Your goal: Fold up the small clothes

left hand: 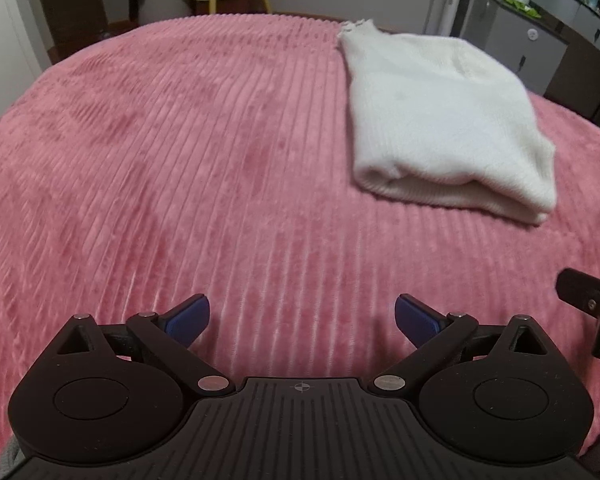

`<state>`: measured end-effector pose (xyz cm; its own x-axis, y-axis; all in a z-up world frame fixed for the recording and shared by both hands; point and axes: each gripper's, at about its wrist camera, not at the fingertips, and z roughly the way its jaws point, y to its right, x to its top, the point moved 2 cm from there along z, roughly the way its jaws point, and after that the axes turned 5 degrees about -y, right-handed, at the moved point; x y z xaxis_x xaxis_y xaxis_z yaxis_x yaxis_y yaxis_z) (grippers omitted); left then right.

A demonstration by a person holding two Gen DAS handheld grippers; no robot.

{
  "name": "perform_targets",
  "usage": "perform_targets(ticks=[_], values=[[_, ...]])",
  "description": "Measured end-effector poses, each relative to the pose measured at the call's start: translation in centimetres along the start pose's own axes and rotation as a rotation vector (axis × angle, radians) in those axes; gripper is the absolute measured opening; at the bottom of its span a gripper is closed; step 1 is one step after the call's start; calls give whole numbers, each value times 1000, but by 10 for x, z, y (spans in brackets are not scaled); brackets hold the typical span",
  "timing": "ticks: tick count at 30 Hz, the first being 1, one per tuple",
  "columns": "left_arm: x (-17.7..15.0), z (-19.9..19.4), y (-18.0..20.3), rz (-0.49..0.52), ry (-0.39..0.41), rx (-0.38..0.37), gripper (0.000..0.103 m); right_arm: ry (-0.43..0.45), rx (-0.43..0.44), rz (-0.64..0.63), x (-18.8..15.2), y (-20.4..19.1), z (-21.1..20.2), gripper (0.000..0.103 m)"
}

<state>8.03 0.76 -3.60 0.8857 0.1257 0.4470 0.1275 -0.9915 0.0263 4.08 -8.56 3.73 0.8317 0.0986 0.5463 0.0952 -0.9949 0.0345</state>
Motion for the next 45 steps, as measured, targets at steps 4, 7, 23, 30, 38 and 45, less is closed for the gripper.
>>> perform_targets(ticks=[4,7,23,30,38,45], values=[[8,-9,8,43,29,25,102,-23,0,13,12,-1,-4,99],[11,-14,13,62,47,48,102,-38,-19,-5,15,-4,-4,99],[18,-19,19,80,52,56,102,-53,-22,8,26,-1,-7,99],[17,-21,24,93,55,54,102,-48,-23,12,27,0,-10,99],[17,-21,24,95,56,51,102,-54,-28,10,27,0,-10,99],[17,-21,25,95,60,48,102,-57,-31,8,27,0,-10,99]])
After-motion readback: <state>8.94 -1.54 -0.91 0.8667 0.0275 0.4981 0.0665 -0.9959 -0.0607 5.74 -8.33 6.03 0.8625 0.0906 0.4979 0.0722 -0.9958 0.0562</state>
